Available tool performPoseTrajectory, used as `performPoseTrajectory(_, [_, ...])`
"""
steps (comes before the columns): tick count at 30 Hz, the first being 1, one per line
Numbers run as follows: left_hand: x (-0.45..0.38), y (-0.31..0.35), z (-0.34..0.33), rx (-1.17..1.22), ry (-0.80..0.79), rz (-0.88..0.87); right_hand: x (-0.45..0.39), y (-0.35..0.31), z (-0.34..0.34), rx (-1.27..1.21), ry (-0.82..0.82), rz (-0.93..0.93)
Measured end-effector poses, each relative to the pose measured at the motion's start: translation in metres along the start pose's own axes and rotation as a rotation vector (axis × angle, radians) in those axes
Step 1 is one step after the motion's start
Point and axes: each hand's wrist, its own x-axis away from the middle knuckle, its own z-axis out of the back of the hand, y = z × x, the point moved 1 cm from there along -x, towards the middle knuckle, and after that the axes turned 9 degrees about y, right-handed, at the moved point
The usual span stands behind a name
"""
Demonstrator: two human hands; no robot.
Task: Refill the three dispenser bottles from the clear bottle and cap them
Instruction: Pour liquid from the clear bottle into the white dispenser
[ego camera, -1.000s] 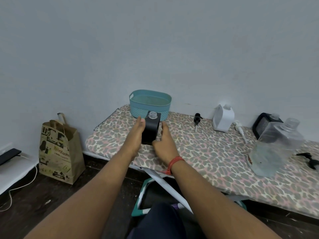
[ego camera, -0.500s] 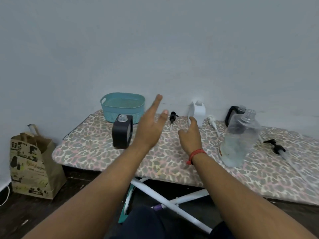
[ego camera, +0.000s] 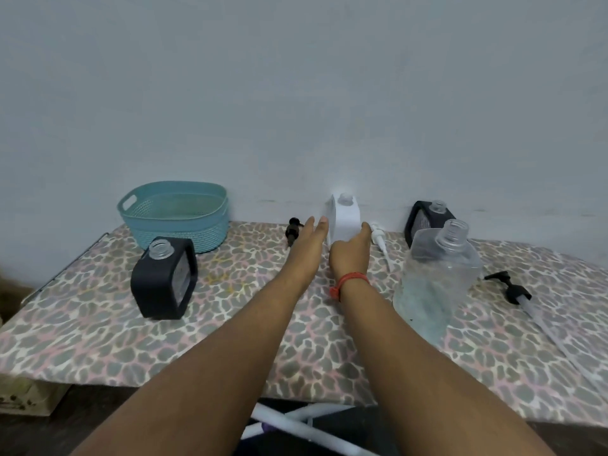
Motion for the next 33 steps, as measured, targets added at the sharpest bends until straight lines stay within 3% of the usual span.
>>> performPoseTrajectory(10, [-0.033, -0.009, -0.025, 0.136, -0.135, -0.011, -0.022, 0.012, -0.014, -0.122, 0.019, 0.046])
performPoseTrajectory(15, [-0.028, -0.010, -0.018, 0.128, -0.116, -0.036, -0.006, 0.005, -0.010, -0.141, -0.008, 0.093])
performPoseTrajectory(22, [0.020, -0.009, 0.007, 0.117, -0.078, -0.114, 0.047, -0.002, 0.011, -0.140, -0.063, 0.172])
performPoseTrajectory(33, [0.114, -0.028, 0.037, 0.123, -0.025, -0.098, 0.135, 0.015, 0.058, -0.104, -0.185, 0.204])
